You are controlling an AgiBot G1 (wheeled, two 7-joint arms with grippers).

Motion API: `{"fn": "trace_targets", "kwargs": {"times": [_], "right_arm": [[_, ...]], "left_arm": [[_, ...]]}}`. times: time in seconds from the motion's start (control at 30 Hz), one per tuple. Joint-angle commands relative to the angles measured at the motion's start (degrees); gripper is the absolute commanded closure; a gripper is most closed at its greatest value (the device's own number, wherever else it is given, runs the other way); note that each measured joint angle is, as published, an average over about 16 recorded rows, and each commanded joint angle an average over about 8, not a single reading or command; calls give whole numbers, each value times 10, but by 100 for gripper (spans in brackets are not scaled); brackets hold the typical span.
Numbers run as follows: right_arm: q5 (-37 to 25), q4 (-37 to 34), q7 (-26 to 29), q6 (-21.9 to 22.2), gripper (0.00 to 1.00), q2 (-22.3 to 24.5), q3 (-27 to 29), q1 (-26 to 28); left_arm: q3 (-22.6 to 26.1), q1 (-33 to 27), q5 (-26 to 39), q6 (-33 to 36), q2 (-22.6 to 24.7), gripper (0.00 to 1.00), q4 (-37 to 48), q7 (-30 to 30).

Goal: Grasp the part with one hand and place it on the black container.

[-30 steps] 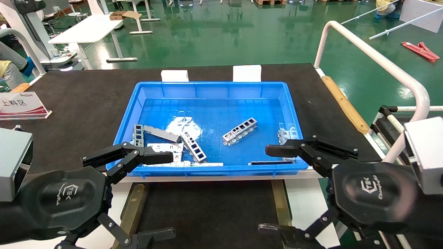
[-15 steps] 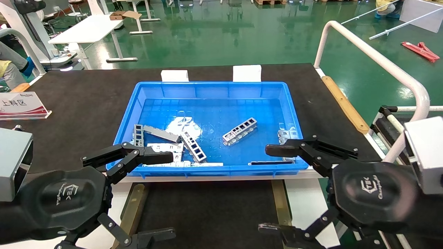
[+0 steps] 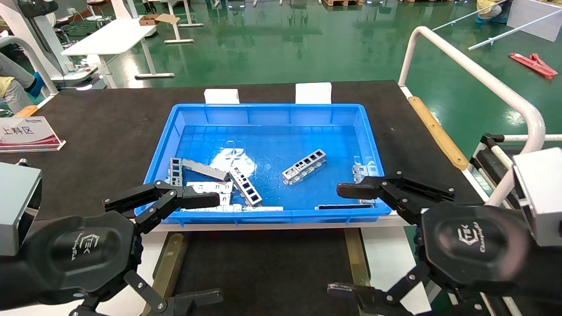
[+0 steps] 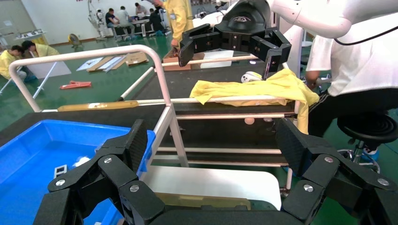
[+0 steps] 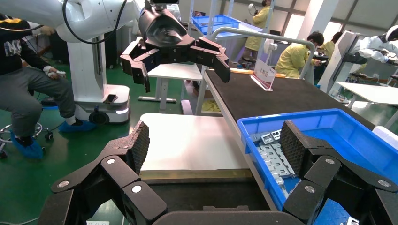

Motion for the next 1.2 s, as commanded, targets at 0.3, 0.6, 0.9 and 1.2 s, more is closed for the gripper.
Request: {"fn": "trace_targets", "kwargs": {"times": [0.3,0.6,0.9,1.2], "right_arm": [[0,0,0,0,0,0,0,0],[0,-1,0,0,0,0,-1,0],[1,-1,-1,0,0,0,-1,1],[1,-1,-1,0,0,0,-2,1]], "left_arm": [[-4,3,5,-18,-3,0,-1,3],[14,-7,61,-79,29,0,-8,4],[46,-45,126,-125,90,0,20,13],[81,-96,193,-163,165,0,99,40]]}}
